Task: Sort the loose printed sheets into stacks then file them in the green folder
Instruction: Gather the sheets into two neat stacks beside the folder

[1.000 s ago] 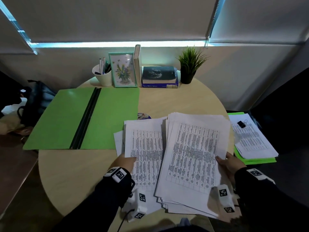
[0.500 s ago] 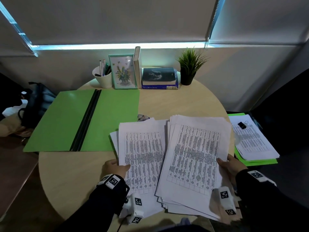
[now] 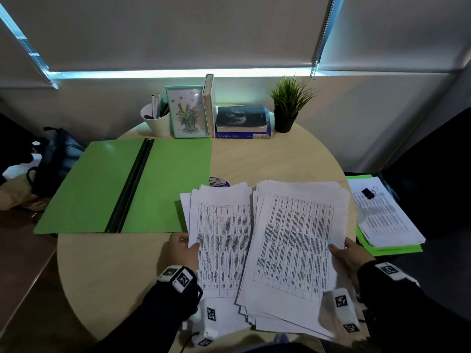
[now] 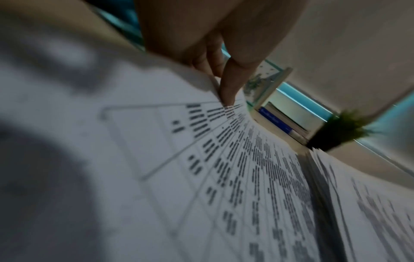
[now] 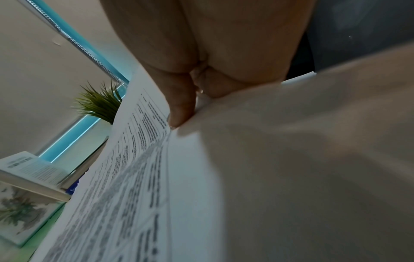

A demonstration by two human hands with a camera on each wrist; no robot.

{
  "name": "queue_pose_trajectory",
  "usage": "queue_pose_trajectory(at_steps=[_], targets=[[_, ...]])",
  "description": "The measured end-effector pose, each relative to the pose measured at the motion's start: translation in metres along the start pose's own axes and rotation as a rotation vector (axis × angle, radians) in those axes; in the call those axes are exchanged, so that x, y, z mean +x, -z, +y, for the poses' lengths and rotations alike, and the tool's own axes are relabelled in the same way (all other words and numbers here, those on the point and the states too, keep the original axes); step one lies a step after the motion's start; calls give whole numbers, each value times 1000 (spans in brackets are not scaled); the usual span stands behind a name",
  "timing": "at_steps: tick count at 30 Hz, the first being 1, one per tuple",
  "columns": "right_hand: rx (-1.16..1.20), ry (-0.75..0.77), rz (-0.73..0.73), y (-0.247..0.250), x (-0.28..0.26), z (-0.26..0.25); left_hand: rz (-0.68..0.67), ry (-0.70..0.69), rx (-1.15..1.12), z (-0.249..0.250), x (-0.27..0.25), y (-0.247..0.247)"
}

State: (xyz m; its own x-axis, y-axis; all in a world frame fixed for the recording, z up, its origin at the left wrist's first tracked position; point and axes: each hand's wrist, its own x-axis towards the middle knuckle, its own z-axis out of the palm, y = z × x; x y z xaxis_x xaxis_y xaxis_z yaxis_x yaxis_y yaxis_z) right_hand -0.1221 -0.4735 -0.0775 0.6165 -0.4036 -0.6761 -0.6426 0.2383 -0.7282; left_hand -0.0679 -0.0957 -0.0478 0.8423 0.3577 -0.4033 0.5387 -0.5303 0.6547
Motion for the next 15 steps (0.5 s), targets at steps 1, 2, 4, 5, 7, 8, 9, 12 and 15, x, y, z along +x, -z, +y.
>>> queue_pose_trajectory(at_steps=[1,2,4,5,7,8,9,12,15], targets=[[-11,-4,6,1,2,1,4,-35,1,2,-3,-1],[-37,-4,7,1,2,1,11,-66,-12,5,-8,-3],[-114,14,24,3,4,3,19,-122,-54,14,-18,-4],[-137,24,21,4,5,4,21,-156,-50,15,-19,-5],[-155,23,14,6,9,5,2,-215,23,15,-21,-6],[-187,24,13,4,4,0,-16,-243,94,13,-20,-6],[-200,33,14,4,1,-2,-35,-266,166,11,-19,-6],[-240,43,-30,2,-3,-3,-28,-320,236,9,-23,-6],[-251,66,-21,12,21,13,29,-402,240,6,-22,-6]])
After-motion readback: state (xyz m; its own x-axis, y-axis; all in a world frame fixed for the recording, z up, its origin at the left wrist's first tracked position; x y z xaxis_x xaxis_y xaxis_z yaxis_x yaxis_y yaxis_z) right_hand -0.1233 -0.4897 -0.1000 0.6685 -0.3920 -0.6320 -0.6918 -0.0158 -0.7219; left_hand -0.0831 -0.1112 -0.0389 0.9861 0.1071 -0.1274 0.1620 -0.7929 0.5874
